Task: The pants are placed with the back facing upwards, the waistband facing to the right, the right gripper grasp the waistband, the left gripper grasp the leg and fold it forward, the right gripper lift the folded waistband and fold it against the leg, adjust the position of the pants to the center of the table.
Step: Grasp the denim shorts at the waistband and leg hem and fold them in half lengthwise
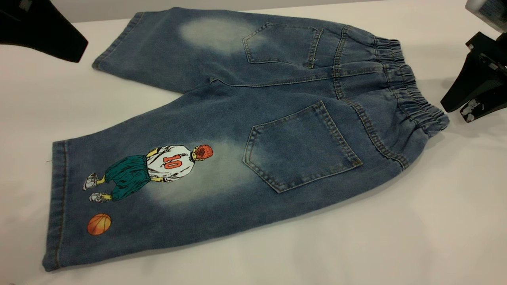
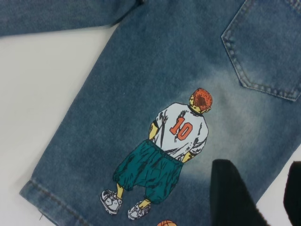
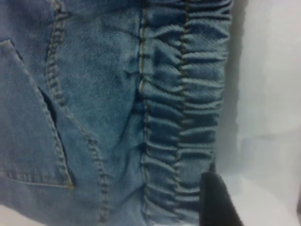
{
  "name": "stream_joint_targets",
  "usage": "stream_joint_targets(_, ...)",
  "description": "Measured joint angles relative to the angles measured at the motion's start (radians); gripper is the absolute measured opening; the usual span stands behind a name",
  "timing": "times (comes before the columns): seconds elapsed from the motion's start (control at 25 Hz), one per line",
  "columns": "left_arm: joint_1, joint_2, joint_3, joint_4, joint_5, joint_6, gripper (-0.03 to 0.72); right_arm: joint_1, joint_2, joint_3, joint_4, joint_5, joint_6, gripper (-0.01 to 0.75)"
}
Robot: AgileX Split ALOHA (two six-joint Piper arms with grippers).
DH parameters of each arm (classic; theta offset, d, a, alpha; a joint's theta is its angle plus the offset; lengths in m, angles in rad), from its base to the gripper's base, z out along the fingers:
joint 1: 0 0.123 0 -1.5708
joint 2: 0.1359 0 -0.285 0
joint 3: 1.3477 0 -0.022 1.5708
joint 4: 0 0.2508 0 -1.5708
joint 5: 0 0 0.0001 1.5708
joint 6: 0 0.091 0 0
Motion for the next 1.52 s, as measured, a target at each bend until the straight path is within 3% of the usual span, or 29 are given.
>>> stream_joint_targets(0.2,0.0,0.0,0.0,0.0,0.0,0.0,0.29,0.0,0.0,0.0,0.028,0.051,-0.014,0.317)
stream_joint_targets(1.52,0.0,-0.002,0.0,0.0,-0.001,0.001,0.29,0.001,0.041,0.0,0.121,0.132,-0.1,0.317)
